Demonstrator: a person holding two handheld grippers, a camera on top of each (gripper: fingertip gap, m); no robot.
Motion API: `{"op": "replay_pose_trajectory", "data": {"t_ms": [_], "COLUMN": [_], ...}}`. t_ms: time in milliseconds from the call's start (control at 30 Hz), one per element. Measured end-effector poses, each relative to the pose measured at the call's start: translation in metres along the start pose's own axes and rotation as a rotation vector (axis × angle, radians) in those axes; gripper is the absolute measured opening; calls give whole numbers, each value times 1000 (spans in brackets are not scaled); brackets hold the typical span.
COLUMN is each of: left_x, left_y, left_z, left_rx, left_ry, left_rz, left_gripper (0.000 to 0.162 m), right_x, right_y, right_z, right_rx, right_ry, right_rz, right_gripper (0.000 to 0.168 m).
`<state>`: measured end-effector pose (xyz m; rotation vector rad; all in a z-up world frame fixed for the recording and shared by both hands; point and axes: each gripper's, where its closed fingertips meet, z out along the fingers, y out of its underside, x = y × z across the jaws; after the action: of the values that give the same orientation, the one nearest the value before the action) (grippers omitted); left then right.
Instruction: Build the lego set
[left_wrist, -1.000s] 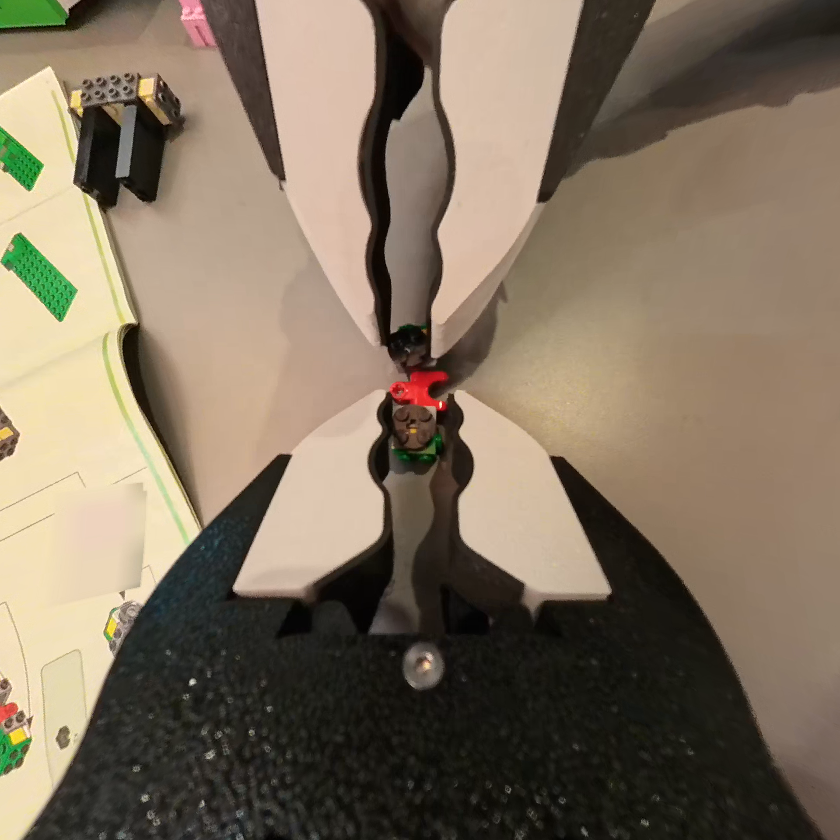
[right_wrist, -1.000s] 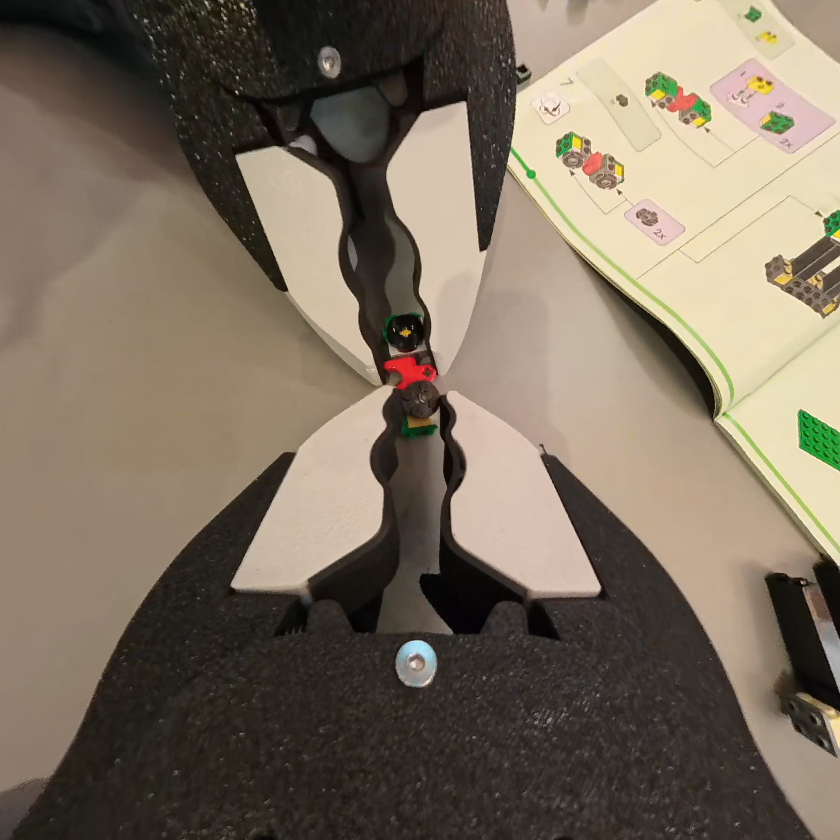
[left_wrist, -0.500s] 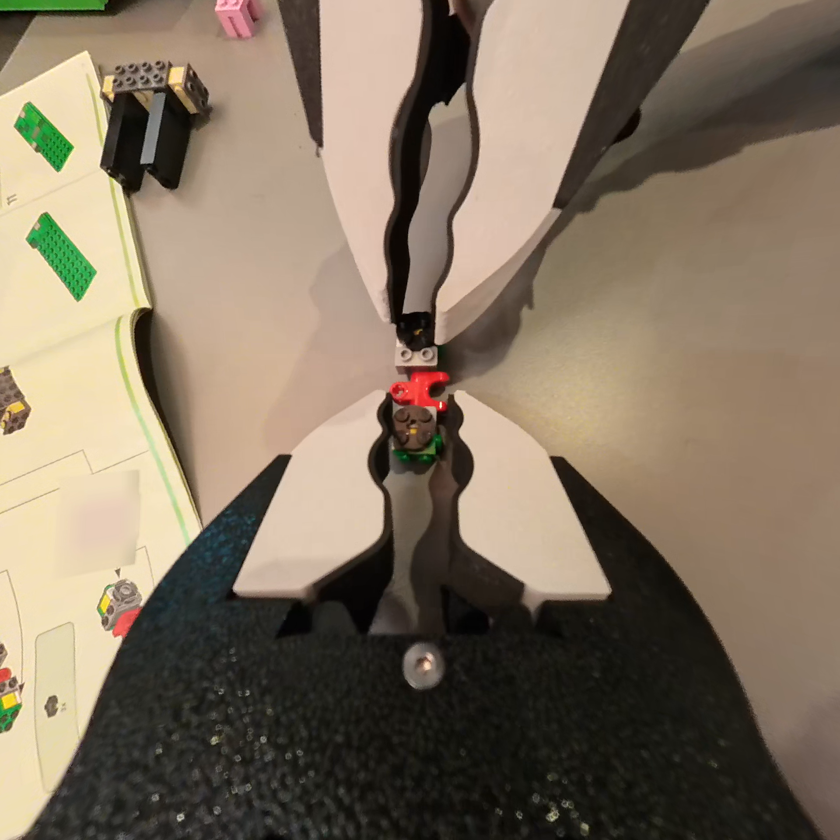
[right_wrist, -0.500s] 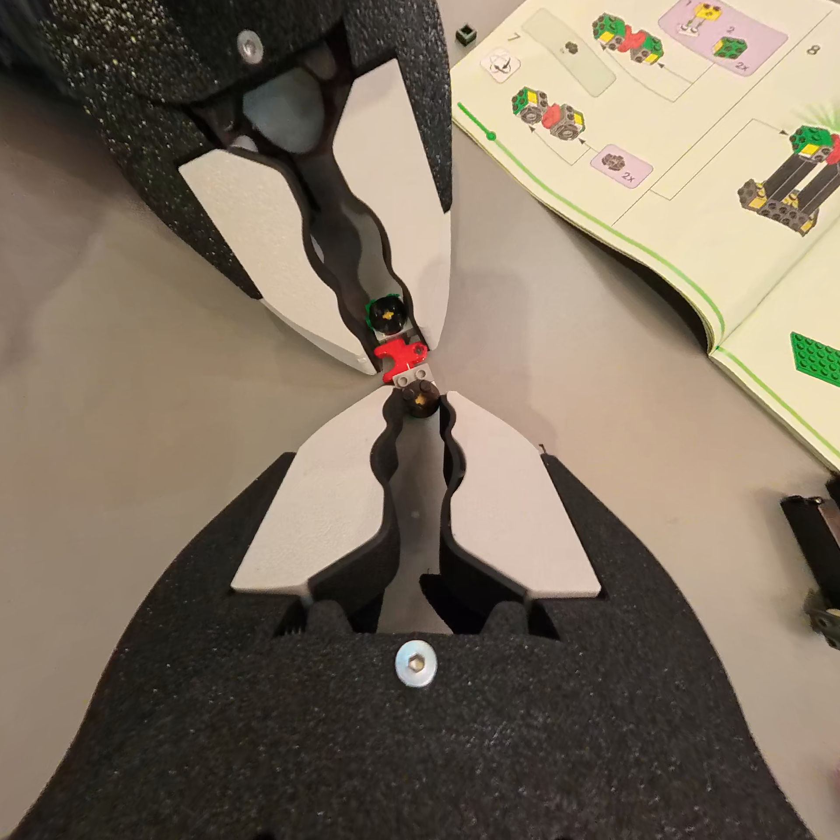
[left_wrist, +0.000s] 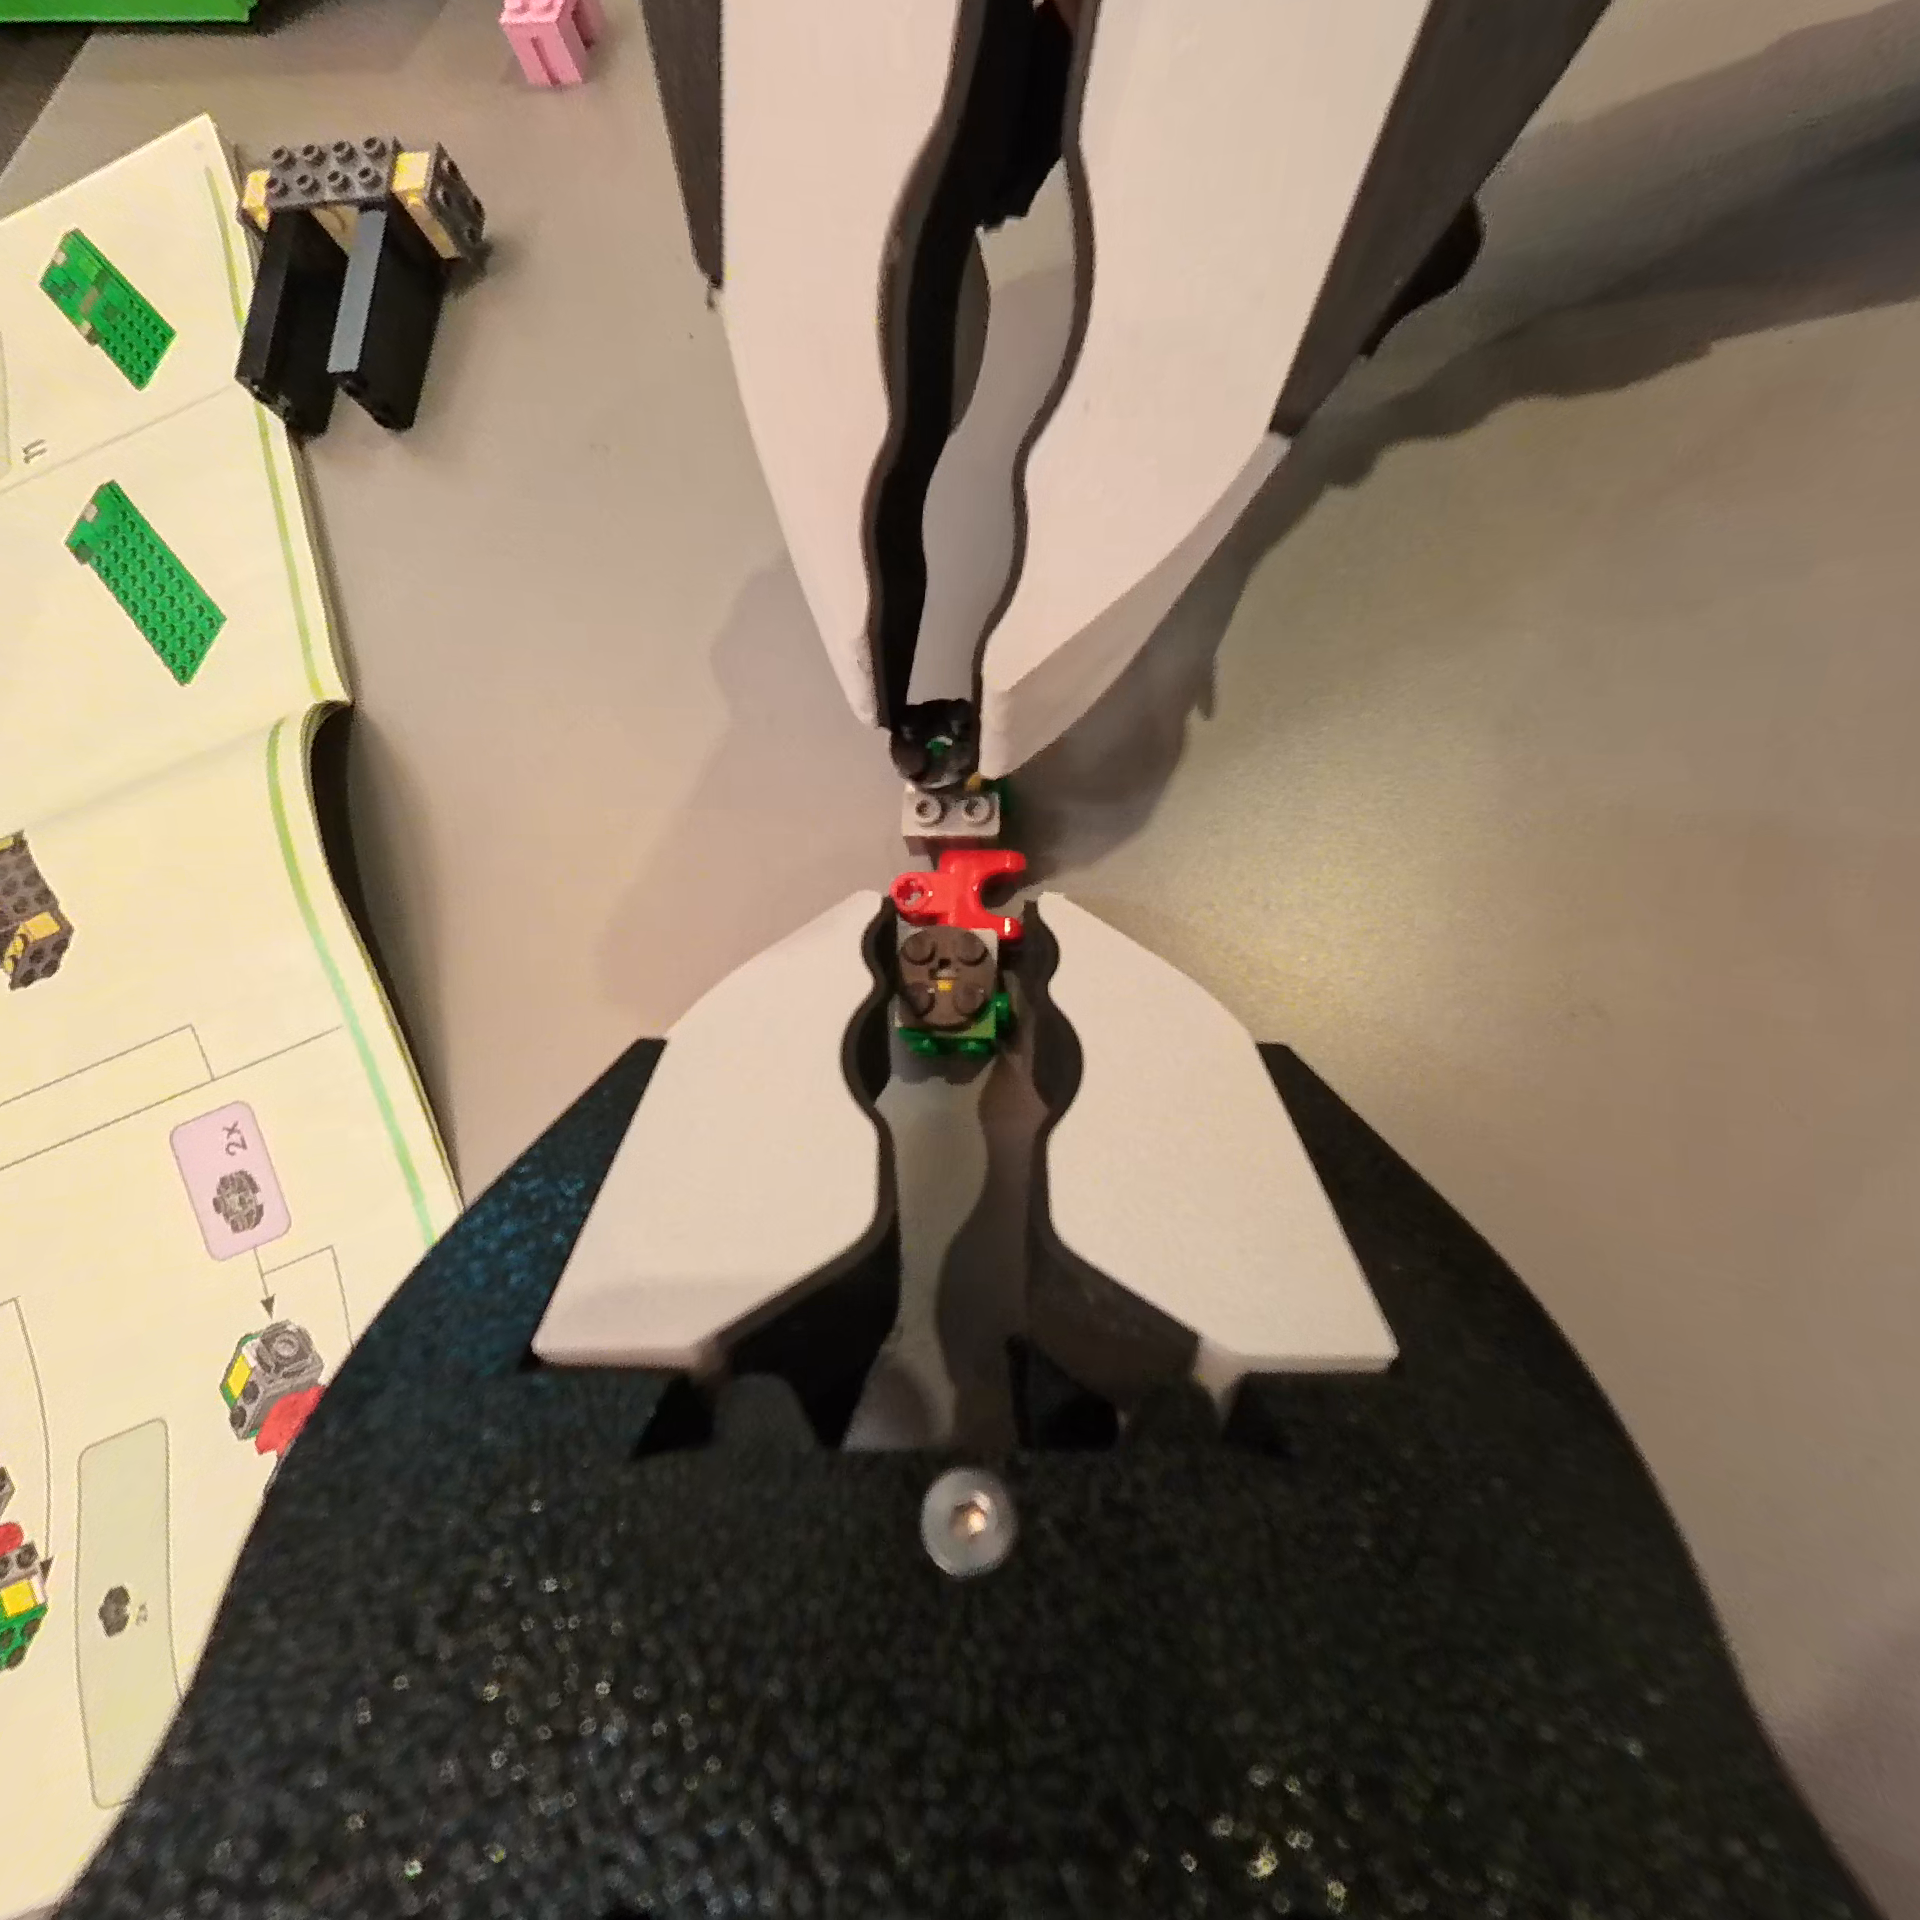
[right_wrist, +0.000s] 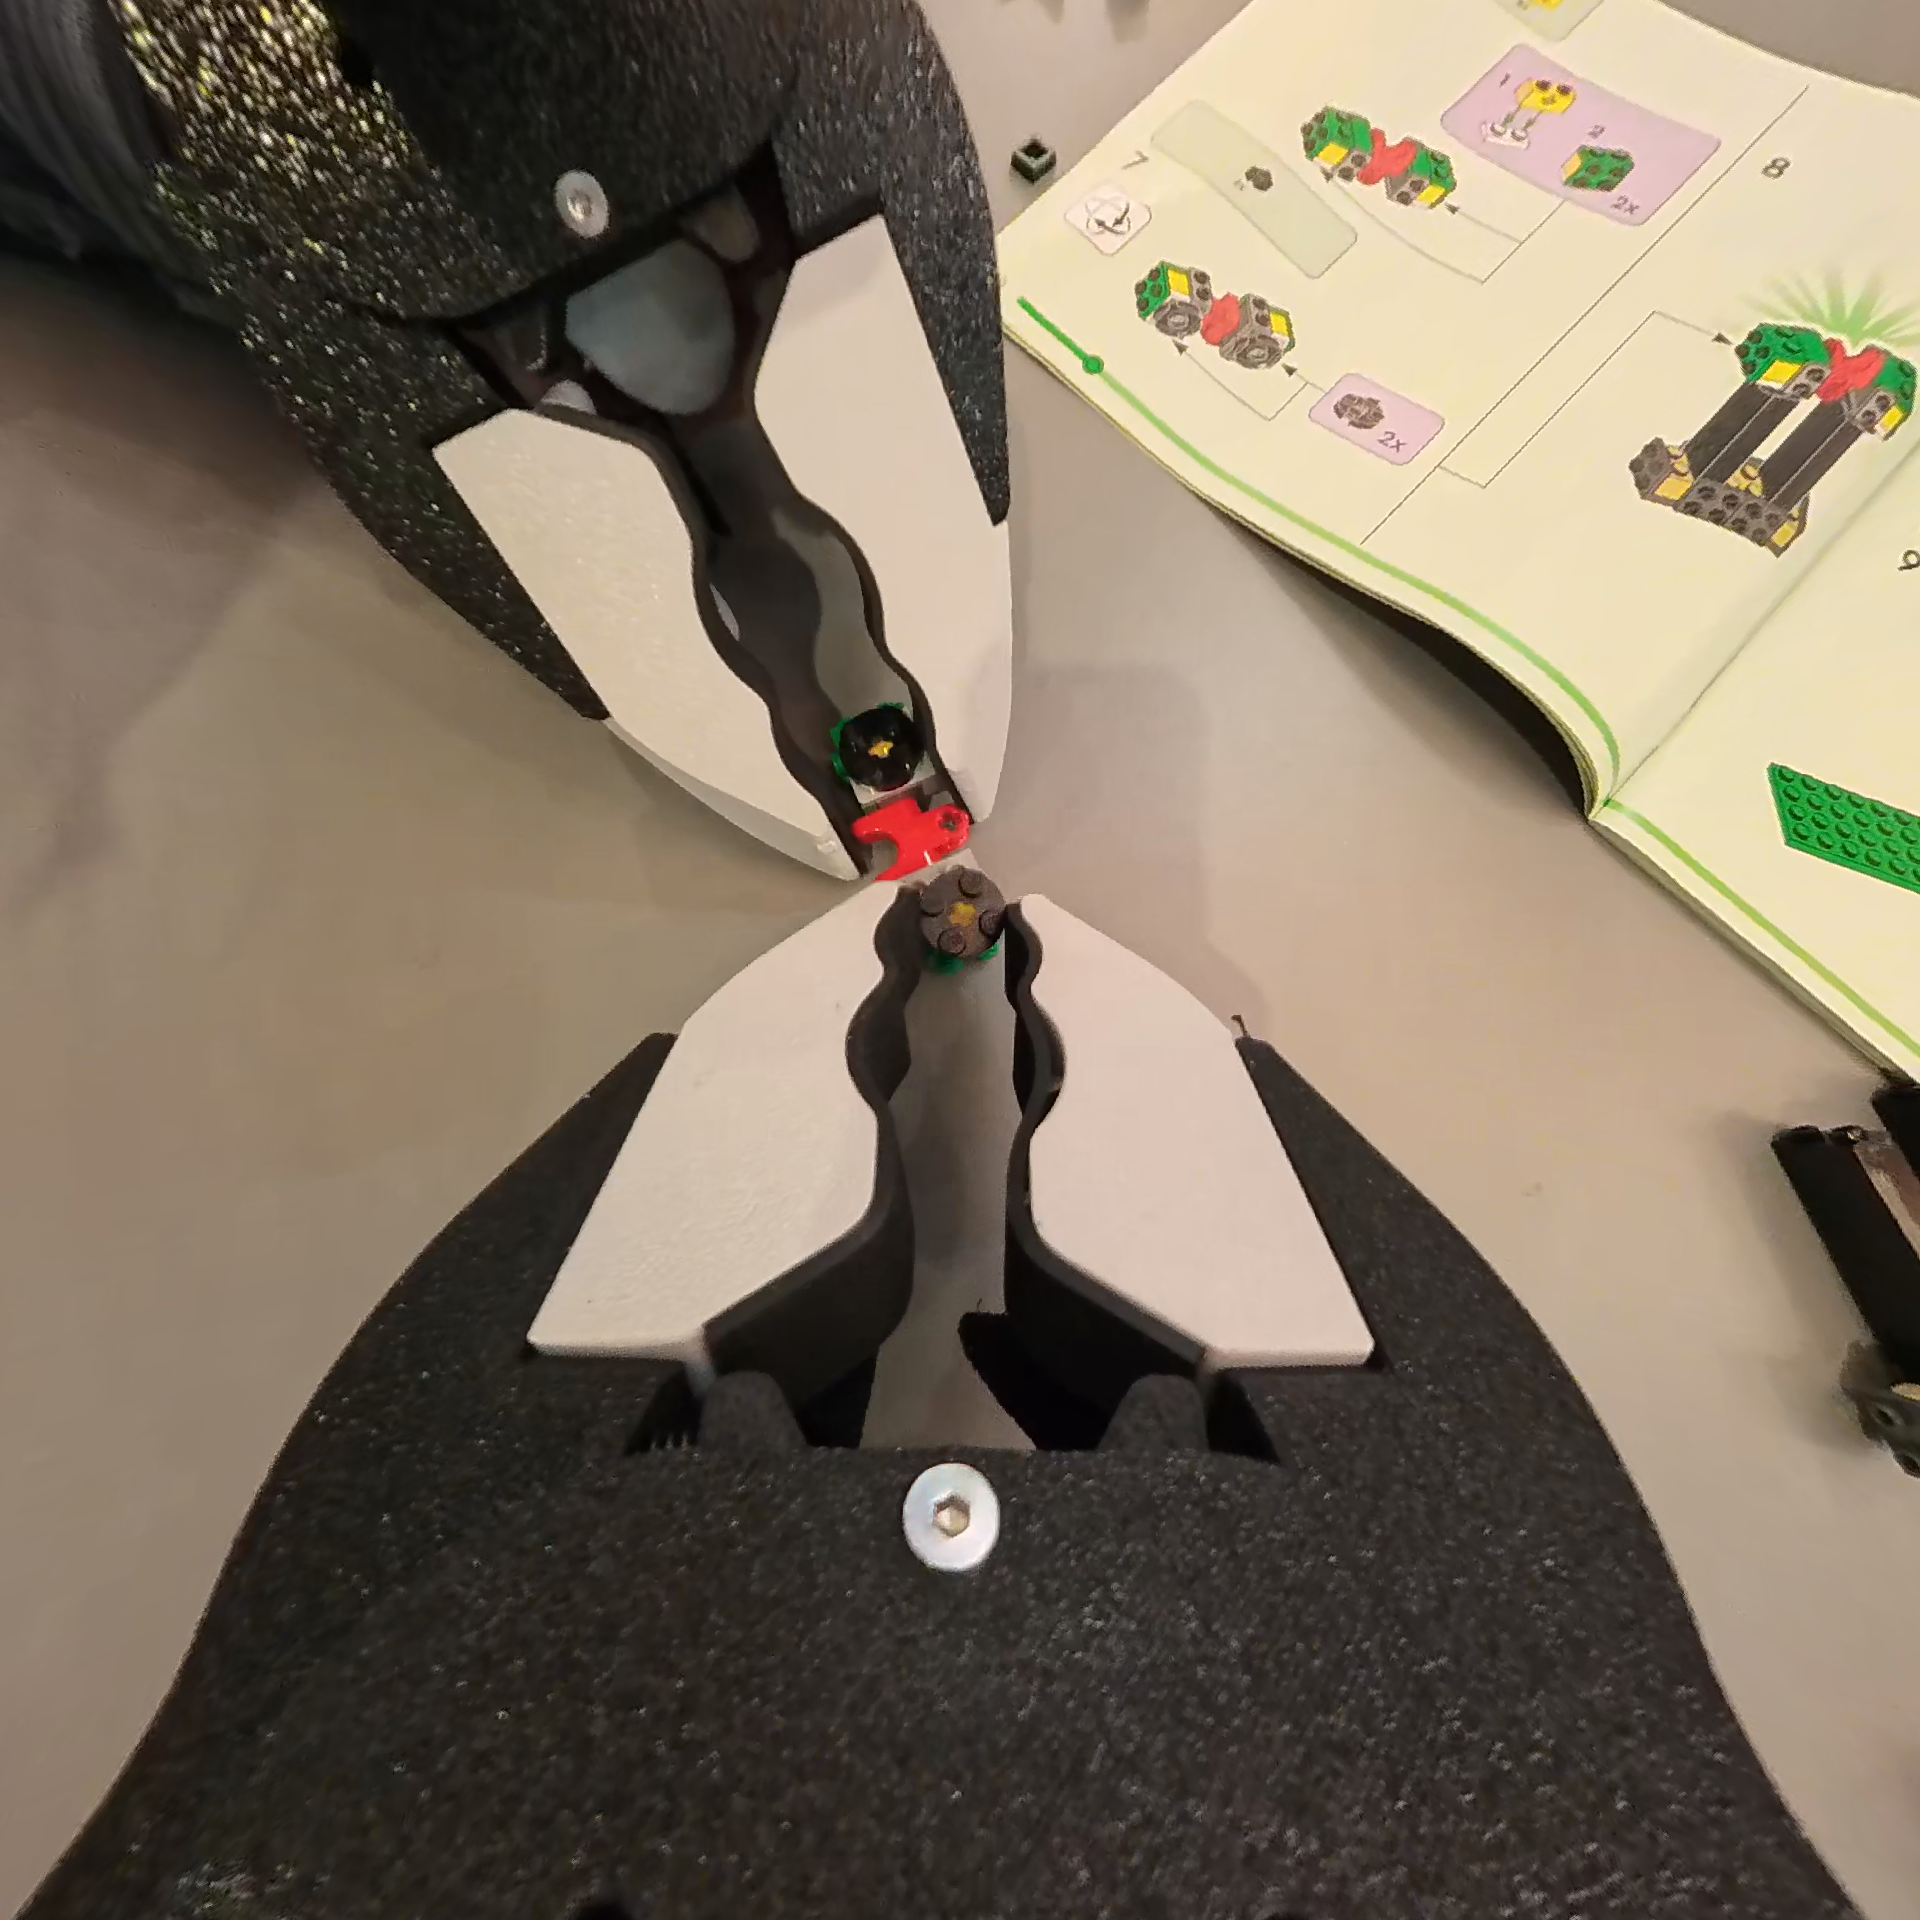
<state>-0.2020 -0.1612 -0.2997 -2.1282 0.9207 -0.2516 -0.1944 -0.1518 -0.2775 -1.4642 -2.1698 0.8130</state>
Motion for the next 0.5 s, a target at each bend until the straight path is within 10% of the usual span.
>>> {"op": "replay_pose_trajectory", "data": {"t_ms": [500], "left_x": [0], "left_y": [0], "left_z": [0], "left_rx": [3], "left_ry": [-1], "left_rz": [-2], "left_gripper": [23], "right_x": [-2], "right_y": [1], "right_z": [6], "right_rx": [-28], "right_ry": [2], "right_rz": [-11], "right_gripper": [15]}}
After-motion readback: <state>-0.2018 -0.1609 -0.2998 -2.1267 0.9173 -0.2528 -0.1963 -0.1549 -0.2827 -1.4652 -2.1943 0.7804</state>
